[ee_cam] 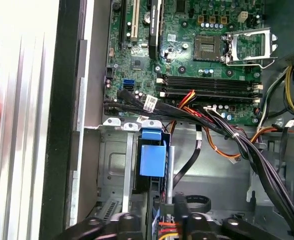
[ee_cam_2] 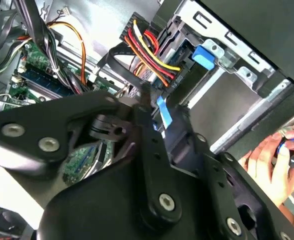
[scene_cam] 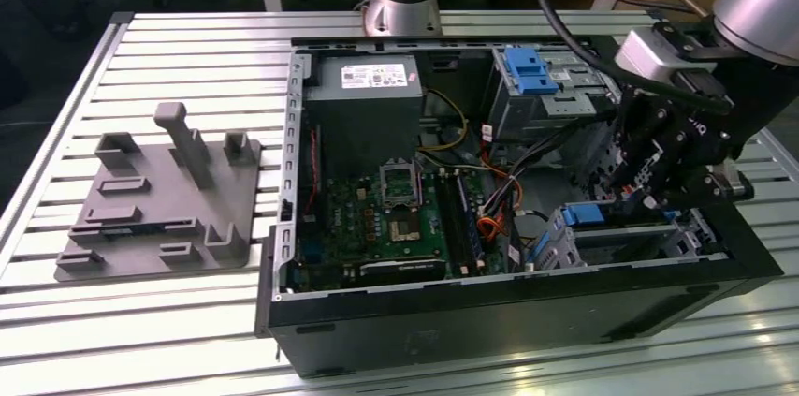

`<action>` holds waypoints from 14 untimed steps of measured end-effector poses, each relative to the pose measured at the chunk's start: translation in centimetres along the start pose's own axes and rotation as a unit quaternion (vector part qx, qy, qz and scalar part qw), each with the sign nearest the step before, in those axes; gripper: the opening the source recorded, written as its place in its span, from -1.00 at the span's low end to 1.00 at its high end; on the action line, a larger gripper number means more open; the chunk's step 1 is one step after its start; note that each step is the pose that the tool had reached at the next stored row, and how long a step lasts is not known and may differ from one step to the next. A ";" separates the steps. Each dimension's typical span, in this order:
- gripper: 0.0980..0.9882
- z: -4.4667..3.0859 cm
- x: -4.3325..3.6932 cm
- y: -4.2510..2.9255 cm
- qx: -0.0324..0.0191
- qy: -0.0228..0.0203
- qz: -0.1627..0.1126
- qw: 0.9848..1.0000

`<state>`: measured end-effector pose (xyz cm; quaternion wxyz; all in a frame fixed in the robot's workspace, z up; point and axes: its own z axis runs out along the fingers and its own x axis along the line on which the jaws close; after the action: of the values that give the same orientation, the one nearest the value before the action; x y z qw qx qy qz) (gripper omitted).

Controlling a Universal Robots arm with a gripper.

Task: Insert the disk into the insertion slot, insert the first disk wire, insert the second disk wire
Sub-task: 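Insert the second disk wire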

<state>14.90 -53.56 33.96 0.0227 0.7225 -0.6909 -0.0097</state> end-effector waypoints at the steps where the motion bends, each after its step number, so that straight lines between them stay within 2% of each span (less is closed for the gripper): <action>1: -0.33 -0.26 0.00 0.01 0.000 0.000 0.000 1.000; 4: -0.33 -1.22 0.01 0.06 0.000 0.000 0.000 1.000; 12: -0.33 -4.59 0.04 0.03 0.000 0.000 0.000 1.000; 14: -0.33 -4.71 0.05 0.02 0.000 0.000 0.000 1.000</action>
<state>15.10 -53.51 38.67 0.0224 0.7225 -0.6910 -0.0097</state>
